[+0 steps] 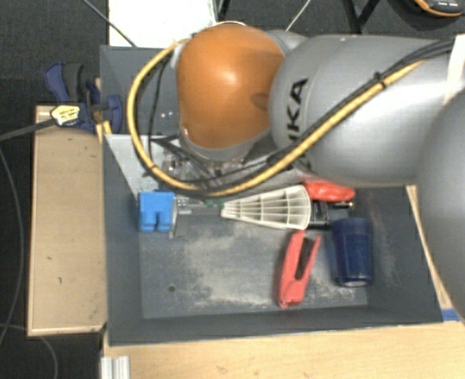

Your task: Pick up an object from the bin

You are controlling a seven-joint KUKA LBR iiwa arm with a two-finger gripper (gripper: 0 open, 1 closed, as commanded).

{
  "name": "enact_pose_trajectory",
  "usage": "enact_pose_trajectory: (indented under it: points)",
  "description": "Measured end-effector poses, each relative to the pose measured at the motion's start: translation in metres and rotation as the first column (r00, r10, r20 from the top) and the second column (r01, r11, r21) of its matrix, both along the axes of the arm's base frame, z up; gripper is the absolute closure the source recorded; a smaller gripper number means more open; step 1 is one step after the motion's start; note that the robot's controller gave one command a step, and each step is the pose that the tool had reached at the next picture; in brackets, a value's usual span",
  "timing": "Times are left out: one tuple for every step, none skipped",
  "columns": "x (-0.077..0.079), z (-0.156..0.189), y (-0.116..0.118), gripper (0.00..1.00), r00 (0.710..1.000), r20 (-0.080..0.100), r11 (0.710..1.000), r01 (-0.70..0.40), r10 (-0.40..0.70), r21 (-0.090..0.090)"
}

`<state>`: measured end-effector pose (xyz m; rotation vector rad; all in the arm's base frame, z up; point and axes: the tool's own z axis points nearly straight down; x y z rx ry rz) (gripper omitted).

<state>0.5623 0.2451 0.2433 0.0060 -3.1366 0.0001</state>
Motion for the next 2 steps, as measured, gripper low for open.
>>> enact_pose_trajectory:
  points:
    - [0.002, 0.005, -0.001, 0.0, 1.0, 0.008, 1.0, 0.007, -0.007, 0.002]
    - [0.036, -0.165, 0.001, 0.0, 0.99, 0.028, 0.991, 0.135, -0.135, 0.012]
